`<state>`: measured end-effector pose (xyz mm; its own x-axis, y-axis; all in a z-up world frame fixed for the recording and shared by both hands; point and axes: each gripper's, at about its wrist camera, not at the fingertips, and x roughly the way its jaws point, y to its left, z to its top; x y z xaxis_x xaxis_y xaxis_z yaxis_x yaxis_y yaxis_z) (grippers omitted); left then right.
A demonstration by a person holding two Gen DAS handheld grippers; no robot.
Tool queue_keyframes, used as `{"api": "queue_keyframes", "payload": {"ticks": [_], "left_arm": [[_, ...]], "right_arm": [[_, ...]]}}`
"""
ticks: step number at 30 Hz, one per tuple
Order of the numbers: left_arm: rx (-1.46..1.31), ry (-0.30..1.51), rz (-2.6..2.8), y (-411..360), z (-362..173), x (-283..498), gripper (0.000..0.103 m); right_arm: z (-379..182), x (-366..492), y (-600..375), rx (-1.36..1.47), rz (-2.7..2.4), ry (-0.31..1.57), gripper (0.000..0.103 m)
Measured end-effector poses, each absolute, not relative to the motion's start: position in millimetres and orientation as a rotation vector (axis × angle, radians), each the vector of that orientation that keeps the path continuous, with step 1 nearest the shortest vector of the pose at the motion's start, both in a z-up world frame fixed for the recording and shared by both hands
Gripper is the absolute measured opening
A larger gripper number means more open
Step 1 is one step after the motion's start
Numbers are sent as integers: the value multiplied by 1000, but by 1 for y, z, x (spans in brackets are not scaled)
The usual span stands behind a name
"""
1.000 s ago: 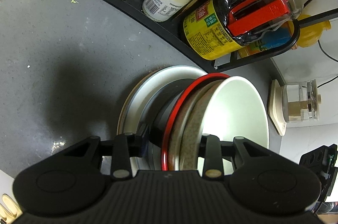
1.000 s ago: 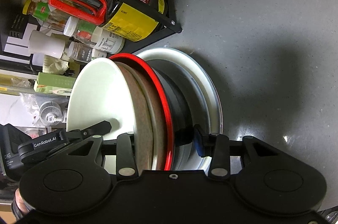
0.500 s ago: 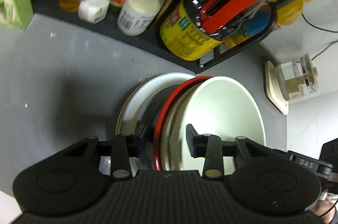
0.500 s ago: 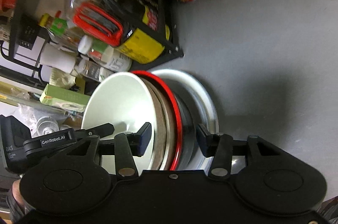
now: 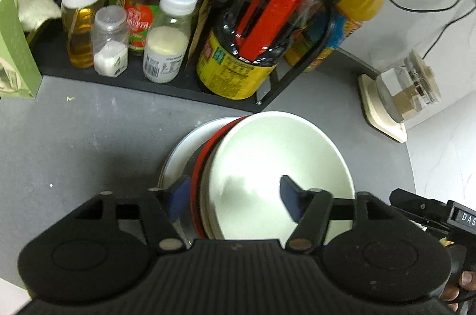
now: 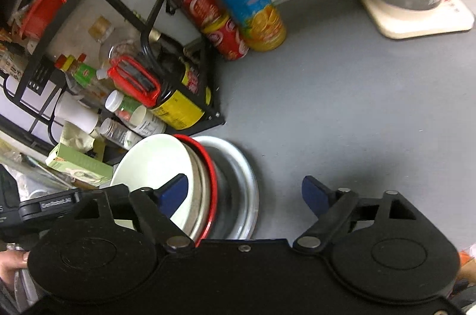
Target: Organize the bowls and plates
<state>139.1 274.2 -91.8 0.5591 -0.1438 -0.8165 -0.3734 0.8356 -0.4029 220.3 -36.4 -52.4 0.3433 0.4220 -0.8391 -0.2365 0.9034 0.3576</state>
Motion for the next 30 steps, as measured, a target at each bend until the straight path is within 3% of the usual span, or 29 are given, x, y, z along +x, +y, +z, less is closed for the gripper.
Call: {"api": "queue_keyframes", "payload": {"ticks": [12, 30], "left_arm": [[-507, 881, 176, 234, -56, 98, 86], [-372, 821, 173, 159, -28, 12, 91]], "right_arm": [[-9, 174, -79, 117, 339, 988, 102], [26, 82, -110, -24, 244, 866, 103]]}}
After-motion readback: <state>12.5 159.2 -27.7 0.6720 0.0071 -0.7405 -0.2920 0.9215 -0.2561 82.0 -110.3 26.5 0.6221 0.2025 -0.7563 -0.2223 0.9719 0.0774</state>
